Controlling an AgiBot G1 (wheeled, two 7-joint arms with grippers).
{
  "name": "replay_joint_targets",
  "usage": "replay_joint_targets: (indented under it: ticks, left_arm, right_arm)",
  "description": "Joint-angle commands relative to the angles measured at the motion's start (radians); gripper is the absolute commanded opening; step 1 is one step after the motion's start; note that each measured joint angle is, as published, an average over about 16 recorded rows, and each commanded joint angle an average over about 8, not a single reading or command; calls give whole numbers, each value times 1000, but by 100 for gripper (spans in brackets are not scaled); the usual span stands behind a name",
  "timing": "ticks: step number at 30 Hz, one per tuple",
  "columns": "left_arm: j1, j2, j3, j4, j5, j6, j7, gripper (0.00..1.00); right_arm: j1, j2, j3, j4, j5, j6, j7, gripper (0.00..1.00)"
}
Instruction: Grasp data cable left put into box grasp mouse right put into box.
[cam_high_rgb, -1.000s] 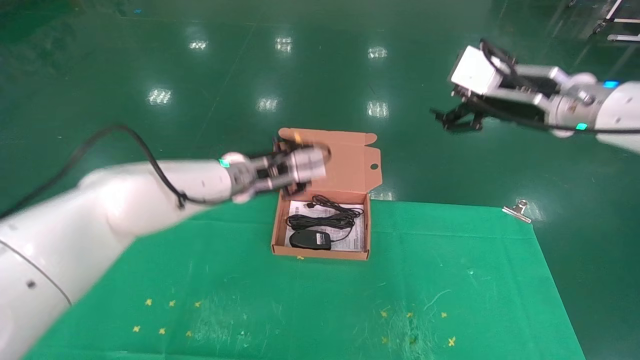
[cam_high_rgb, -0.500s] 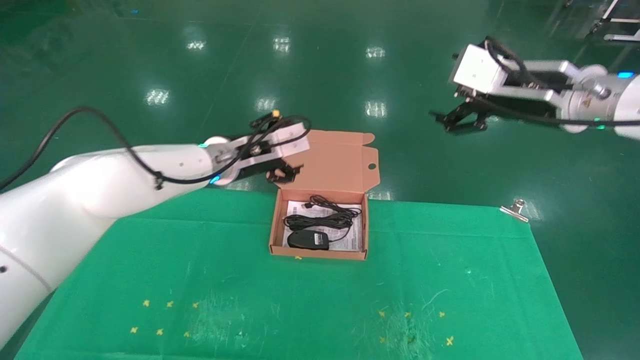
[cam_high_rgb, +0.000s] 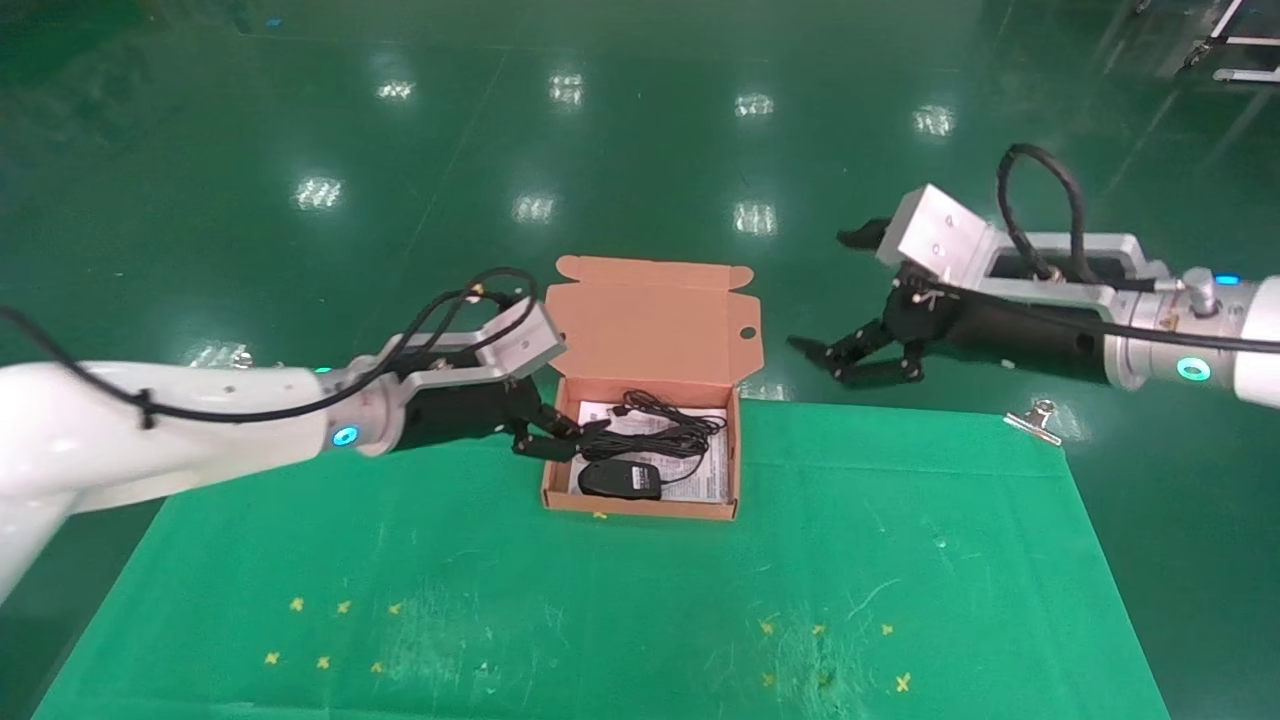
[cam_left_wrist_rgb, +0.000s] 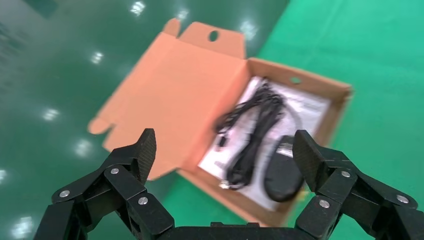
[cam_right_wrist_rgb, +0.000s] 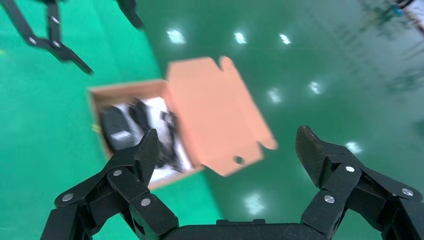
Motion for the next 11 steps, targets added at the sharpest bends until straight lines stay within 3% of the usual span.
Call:
replay_joint_targets:
  ticks: [1, 11]
  left_arm:
    - [19, -23, -27, -21, -37, 35, 2, 100]
    - [100, -123, -140, -108, -192, 184, 8, 100]
  right_arm:
    - [-24, 7, 25, 10, 27, -29, 2, 100]
    - [-128, 37, 134, 52, 144, -152, 10, 100]
